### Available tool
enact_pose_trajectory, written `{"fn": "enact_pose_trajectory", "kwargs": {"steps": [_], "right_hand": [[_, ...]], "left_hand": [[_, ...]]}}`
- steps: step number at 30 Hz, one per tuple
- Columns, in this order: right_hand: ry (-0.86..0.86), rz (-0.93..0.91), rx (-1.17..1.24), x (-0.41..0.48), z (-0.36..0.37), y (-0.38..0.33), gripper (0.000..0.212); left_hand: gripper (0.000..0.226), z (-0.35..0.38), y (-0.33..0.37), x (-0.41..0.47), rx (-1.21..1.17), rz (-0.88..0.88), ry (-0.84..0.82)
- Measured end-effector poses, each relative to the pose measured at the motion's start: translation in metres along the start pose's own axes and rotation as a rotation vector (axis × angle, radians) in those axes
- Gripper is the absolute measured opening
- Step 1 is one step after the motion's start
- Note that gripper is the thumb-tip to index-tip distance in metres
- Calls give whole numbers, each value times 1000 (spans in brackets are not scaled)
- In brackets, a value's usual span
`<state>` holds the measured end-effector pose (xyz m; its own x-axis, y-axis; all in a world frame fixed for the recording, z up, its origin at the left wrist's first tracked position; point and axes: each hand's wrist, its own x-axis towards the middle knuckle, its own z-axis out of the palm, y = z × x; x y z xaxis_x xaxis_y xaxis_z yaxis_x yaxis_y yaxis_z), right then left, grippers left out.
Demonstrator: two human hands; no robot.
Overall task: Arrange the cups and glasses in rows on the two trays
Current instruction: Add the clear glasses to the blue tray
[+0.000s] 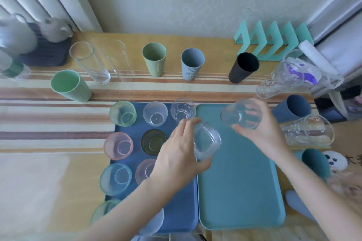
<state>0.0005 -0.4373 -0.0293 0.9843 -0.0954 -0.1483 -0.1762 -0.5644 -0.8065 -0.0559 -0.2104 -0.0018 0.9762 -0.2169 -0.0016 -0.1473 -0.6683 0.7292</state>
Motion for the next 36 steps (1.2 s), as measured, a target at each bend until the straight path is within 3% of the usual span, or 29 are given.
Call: {"fn": "enact_pose_trajectory", "kwargs": {"steps": [5,11,15,20,23,27,36], "right_hand": [[-145,4,13,-84,29,16,85],[-307,30,-34,-125,70,21,78],[-329,14,-89,-130,87,18,73],[-330,-70,-120,-133,103,18,74],[-307,-78,-166,-132,111,16,73],[-276,-87,-205,-130,121,13,75],[-292,-57,-199,-129,136,9,80]], "left_hand": [[69,29,-11,-93,84,-7,-144],[67,63,-26,-143,177,-13,-288],[57,74,-34,-154,231,-39,-358],[75,78,-44,-155,275,25,-347],[63,79,-46,-149,288,50,-311],[88,86,-51,-146,336,73,-322],[96,80,-52,-144,346,57,-391]]}}
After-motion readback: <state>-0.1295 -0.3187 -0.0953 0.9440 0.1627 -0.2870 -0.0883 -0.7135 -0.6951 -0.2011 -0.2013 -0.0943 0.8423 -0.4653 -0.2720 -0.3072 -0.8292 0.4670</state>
